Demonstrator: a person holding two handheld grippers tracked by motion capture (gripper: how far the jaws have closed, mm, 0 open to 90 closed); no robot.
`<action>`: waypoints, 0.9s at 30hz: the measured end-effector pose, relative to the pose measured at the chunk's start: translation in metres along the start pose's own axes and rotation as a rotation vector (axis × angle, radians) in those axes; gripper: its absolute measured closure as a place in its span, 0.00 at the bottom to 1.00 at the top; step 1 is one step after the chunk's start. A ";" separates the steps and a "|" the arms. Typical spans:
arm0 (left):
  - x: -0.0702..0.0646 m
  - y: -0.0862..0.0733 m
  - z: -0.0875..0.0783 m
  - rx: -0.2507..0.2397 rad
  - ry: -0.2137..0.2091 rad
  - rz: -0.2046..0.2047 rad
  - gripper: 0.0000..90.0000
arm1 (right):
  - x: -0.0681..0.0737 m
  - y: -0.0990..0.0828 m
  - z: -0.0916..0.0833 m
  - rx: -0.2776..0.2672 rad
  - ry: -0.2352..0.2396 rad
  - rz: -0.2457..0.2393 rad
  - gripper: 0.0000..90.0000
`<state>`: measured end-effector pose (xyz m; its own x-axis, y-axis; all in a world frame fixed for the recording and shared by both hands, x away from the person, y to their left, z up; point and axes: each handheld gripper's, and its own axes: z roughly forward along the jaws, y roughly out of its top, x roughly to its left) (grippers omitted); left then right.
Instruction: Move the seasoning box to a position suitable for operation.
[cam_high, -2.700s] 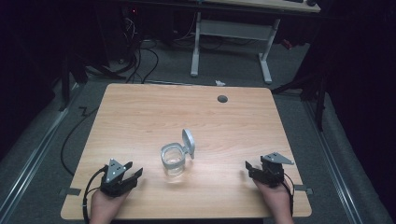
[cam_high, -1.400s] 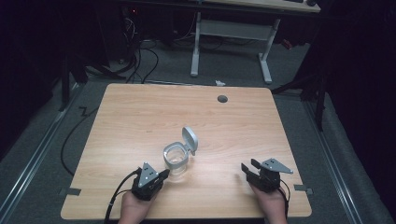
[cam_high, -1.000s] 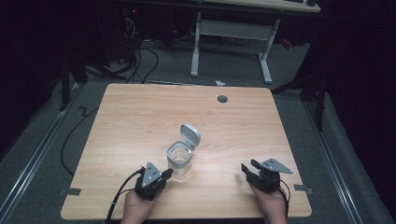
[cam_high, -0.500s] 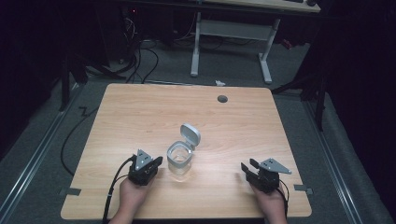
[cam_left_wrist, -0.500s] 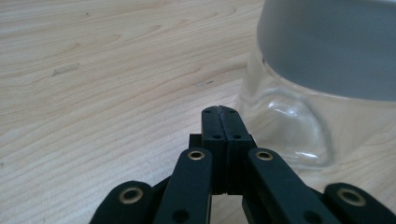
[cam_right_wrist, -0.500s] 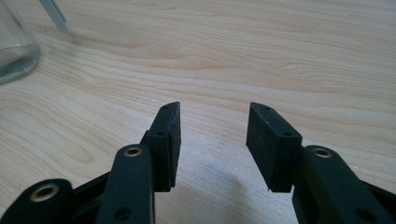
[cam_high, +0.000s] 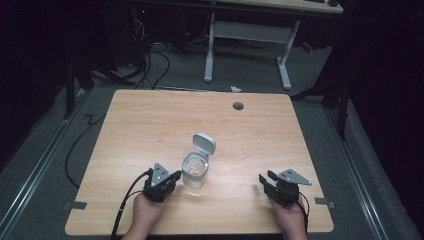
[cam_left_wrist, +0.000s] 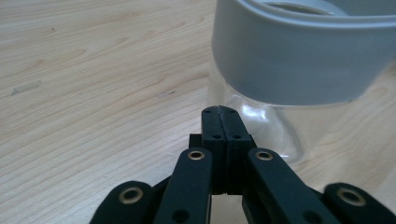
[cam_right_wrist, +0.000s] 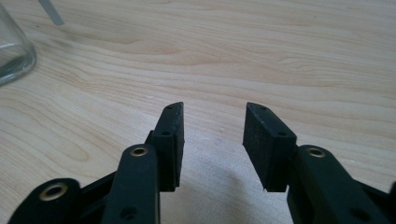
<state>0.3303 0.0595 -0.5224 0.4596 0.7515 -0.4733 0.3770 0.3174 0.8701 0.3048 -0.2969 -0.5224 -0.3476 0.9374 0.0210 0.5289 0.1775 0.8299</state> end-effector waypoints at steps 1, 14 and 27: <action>-0.001 -0.001 -0.001 0.002 -0.005 0.006 1.00 | 0.000 0.000 0.000 0.001 0.000 0.002 0.67; -0.023 -0.019 0.001 0.042 -0.067 0.018 1.00 | -0.001 -0.003 0.000 0.006 0.009 0.030 0.68; -0.019 -0.020 -0.014 0.046 -0.078 0.008 0.95 | 0.007 0.001 -0.005 -0.025 0.050 0.001 0.77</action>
<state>0.3024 0.0468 -0.5292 0.5236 0.7058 -0.4771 0.4086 0.2834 0.8676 0.2990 -0.2915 -0.5184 -0.3858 0.9212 0.0495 0.5102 0.1683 0.8434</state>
